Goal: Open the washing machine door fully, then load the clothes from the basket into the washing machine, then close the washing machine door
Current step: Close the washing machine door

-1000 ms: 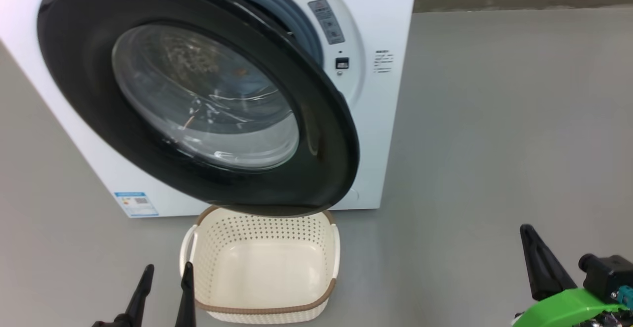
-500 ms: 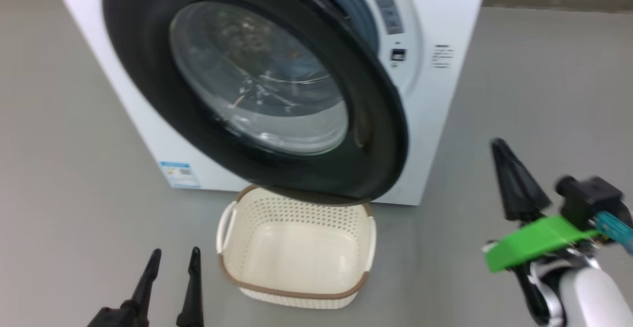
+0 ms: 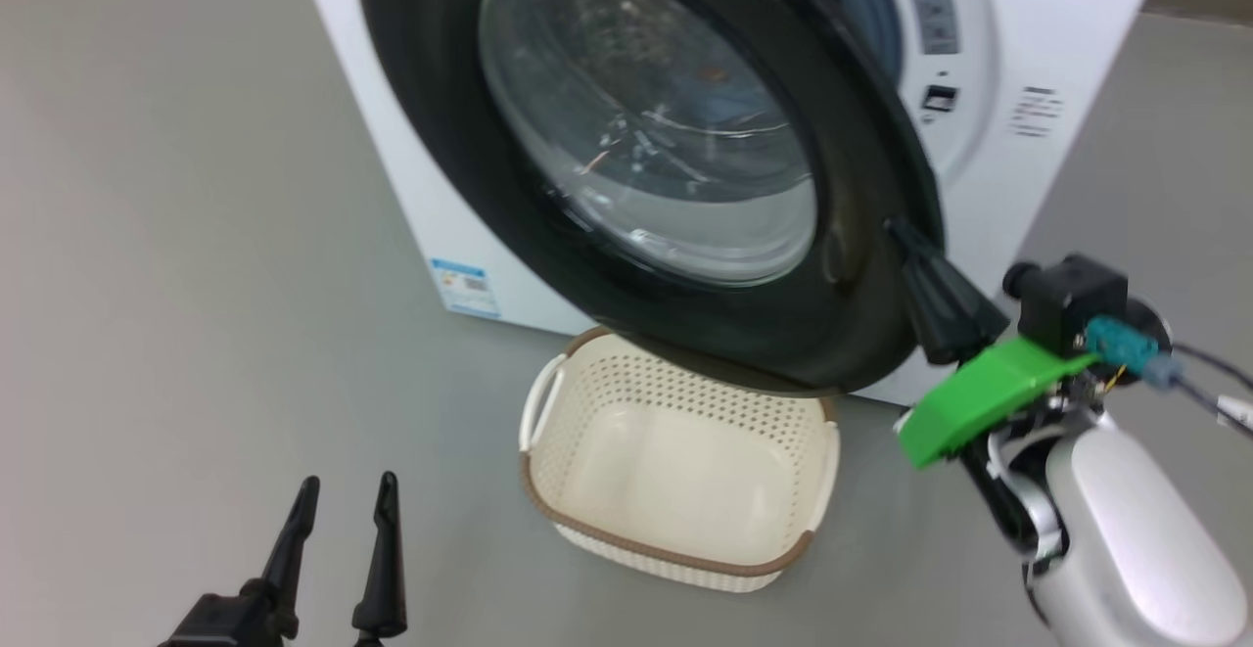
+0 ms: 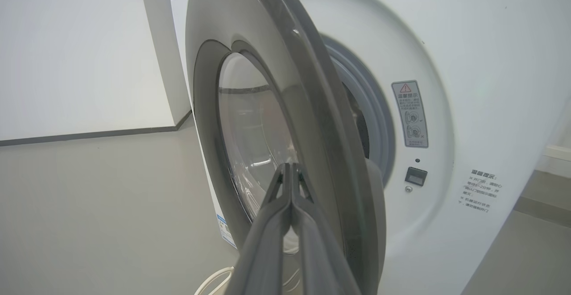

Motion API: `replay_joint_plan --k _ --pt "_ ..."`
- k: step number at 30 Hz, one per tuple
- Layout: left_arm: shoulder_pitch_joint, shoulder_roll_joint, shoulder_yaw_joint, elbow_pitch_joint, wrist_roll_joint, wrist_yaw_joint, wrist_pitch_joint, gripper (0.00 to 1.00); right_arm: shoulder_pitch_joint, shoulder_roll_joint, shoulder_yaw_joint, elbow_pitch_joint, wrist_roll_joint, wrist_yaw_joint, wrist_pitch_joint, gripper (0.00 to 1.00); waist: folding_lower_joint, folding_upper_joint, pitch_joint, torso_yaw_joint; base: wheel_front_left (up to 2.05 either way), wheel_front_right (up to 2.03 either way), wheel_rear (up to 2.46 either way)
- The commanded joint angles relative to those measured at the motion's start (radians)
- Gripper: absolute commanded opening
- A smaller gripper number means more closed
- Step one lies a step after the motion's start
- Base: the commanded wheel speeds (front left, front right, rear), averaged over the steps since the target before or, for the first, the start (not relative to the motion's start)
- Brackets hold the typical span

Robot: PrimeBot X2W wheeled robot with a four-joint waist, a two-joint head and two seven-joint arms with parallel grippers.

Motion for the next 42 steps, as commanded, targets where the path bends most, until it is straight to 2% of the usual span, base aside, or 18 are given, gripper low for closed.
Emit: replay_joint_plan --k 1,14,27,42 --pt "-0.047 0.005 0.041 -0.016 0.009 -0.003 -0.013 1.00 -0.067 -0.007 0.019 0.002 0.015 0.004 -0.012 0.00 -0.0001 -0.0001 0.026 0.042 0.00 0.00 0.00" --pt "-0.052 -0.019 0.058 -0.007 0.032 -0.026 -0.013 1.00 -0.190 -0.027 0.029 0.164 0.057 0.004 -0.038 0.00 -0.0001 -0.0001 0.035 0.071 0.00 0.00 0.00" --pt "-0.051 -0.037 0.064 0.004 0.054 -0.046 -0.013 1.00 -0.241 -0.035 0.021 0.244 0.077 0.004 -0.062 0.00 -0.0001 -0.0001 0.035 0.084 0.00 0.00 0.00" --pt "-0.069 -0.068 0.066 0.019 0.068 -0.069 -0.014 1.00 -0.407 -0.062 -0.016 0.366 0.085 0.004 -0.078 0.00 -0.0001 -0.0001 0.076 0.132 0.00 0.00 0.00"
